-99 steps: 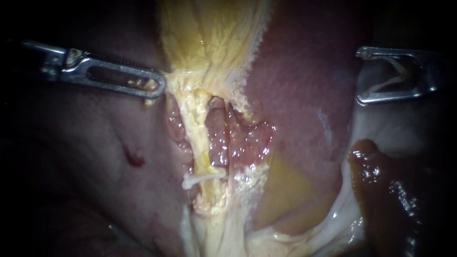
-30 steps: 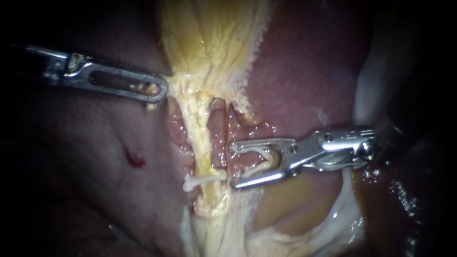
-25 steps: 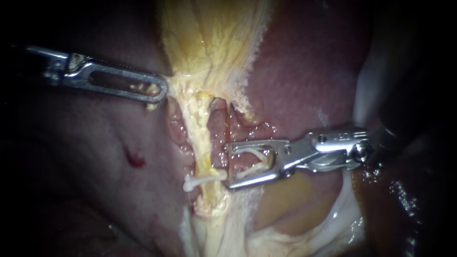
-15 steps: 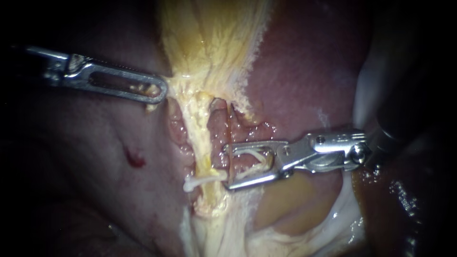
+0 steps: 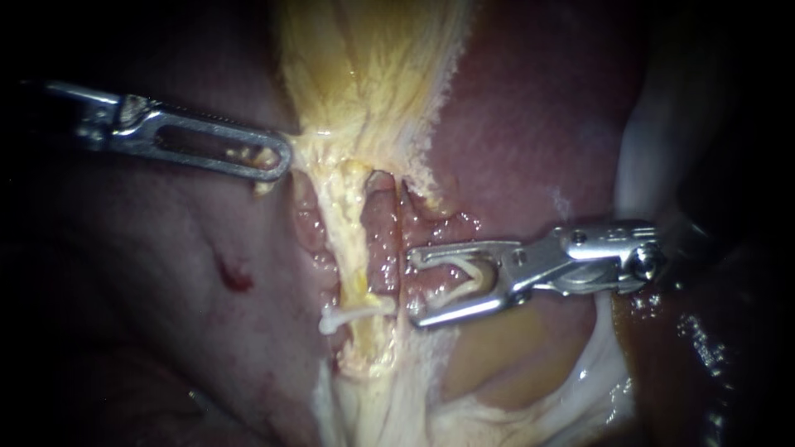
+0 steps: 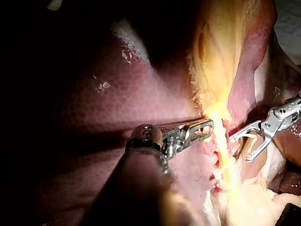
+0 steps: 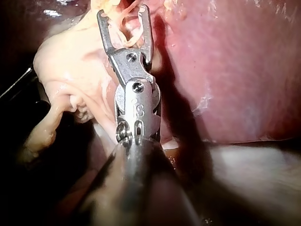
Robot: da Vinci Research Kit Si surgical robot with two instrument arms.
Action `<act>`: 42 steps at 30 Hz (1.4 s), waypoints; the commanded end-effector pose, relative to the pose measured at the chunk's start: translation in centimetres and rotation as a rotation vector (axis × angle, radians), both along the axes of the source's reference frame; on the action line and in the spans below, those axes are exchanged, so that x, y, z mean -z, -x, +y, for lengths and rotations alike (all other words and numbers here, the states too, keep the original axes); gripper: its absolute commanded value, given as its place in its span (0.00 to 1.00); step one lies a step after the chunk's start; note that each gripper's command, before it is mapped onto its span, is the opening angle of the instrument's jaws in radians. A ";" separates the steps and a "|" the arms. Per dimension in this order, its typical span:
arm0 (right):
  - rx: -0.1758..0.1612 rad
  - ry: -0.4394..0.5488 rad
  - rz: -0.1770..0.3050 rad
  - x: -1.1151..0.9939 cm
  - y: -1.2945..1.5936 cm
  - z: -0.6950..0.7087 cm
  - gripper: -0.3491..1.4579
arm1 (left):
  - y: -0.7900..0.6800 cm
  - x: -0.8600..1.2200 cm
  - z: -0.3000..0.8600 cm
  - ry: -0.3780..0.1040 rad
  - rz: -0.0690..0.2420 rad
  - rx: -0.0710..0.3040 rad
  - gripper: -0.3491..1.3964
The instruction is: Clipping second clip left tube
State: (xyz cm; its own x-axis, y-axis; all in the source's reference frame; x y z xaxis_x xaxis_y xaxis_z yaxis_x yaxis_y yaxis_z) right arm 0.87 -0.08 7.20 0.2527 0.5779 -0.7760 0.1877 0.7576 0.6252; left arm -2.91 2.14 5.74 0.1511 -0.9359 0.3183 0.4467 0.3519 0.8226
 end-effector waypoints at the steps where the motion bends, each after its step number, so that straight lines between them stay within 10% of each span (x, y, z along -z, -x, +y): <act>1: 0.000 -0.001 0.000 0.01 0.01 0.01 0.46 | 0.00 0.00 0.00 0.000 0.000 0.000 0.00; 18: 0.003 -0.003 0.009 0.19 -0.18 -0.07 0.46 | 0.00 -0.01 0.00 0.000 0.000 0.000 0.00; 42: -0.005 -0.003 -0.002 -0.22 -0.37 -0.11 0.46 | 0.01 -0.02 -0.01 0.001 0.001 0.001 0.00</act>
State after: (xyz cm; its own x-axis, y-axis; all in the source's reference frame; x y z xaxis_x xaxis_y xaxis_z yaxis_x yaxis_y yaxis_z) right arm 1.24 -0.19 7.44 0.2527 0.5841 -0.7714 0.1839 0.7537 0.6309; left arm -2.91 2.13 5.76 0.1508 -0.9356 0.3192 0.4476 0.3525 0.8219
